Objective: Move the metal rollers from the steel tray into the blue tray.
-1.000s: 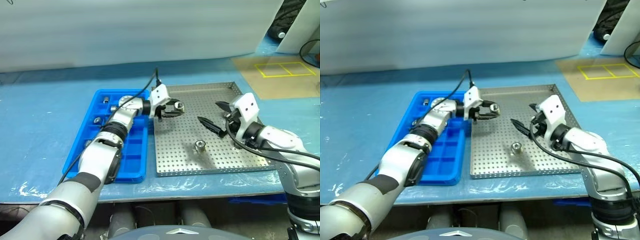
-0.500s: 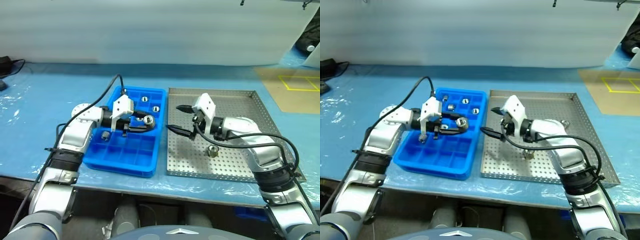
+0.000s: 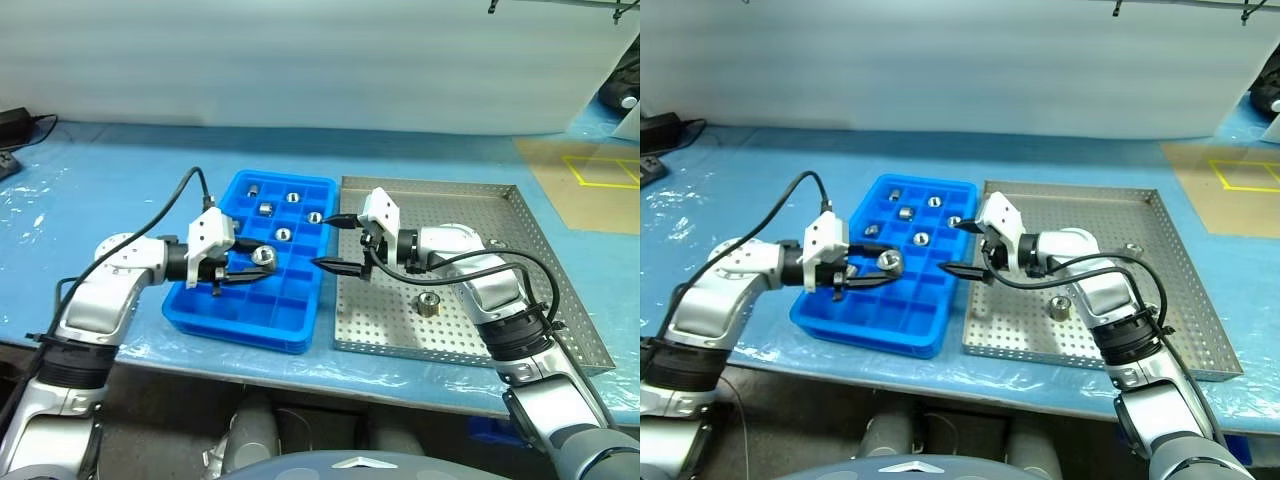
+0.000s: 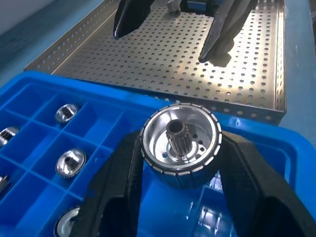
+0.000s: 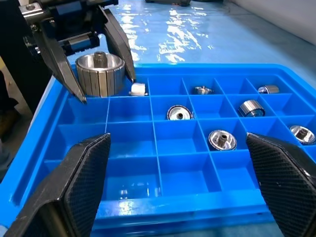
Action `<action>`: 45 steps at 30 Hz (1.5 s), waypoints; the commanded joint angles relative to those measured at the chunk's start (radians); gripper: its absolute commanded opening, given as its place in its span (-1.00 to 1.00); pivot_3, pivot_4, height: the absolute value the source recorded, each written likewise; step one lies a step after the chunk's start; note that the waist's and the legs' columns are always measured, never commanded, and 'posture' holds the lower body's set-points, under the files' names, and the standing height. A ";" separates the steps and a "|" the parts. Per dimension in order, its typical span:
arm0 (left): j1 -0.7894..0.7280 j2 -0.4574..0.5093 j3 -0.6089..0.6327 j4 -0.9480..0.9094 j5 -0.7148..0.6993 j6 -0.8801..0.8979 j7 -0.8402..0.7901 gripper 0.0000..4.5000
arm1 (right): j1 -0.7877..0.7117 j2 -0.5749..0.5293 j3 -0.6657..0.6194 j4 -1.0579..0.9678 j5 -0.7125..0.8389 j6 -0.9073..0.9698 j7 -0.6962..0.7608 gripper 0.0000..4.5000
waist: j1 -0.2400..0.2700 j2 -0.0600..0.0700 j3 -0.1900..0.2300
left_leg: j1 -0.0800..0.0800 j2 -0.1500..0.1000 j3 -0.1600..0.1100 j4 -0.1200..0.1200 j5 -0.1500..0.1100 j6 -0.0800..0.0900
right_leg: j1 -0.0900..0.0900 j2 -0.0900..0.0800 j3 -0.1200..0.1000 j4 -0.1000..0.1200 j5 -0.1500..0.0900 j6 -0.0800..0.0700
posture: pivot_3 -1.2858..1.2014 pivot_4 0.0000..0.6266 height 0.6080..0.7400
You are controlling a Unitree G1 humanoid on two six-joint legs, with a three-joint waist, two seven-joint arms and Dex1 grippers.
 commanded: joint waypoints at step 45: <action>0.315 -0.024 0.054 -0.016 0.027 -0.104 0.271 -0.17 | -0.124 0.095 0.055 0.153 -0.066 -0.080 0.172 1.00 | 0.051 -0.016 0.004 | -0.001 -0.005 -0.003 -0.013 0.001 -0.003 | -0.010 0.000 0.005 -0.001 -0.003 0.006 | 0.16 -0.52 1.00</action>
